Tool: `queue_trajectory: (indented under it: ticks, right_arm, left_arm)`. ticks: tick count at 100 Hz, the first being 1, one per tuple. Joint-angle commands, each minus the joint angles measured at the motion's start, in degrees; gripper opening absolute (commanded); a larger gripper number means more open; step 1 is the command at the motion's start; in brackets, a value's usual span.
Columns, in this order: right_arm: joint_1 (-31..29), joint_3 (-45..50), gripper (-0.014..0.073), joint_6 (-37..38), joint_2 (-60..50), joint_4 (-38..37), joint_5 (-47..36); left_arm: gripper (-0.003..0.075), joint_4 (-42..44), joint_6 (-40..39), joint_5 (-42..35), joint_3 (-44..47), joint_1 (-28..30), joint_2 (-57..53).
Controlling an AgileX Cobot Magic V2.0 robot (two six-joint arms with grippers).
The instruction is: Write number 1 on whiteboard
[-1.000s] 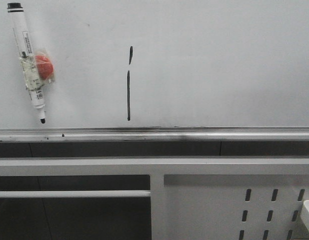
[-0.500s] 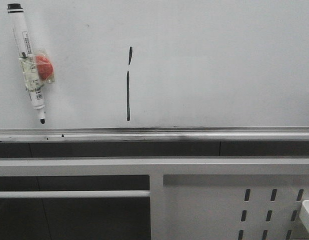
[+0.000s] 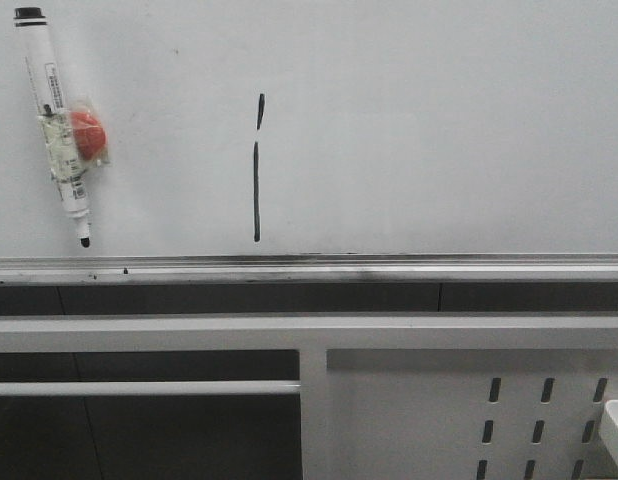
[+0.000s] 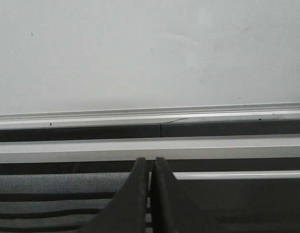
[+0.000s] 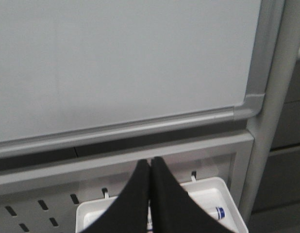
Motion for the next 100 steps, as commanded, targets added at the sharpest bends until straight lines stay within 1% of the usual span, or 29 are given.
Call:
queue_trajectory:
  ticks: [1,12,100]
  right_arm:
    - [-0.4,0.8,-0.005,-0.7,-1.1,0.3,-1.7]
    - [-0.4,0.8,-0.005,-0.7,-1.1,0.3,0.4]
    - [-0.4,0.8,-0.005,-0.7,-1.1,0.3,0.3]
  left_arm:
    - [-0.002,-0.5,-0.1,-2.9,1.9,-0.5,-1.2]
    - [-0.002,-0.5,-0.1,-2.9,1.9,-0.5,-1.2]
    - [-0.002,-0.5,-0.1,-2.9,1.9,-0.5,-1.2]
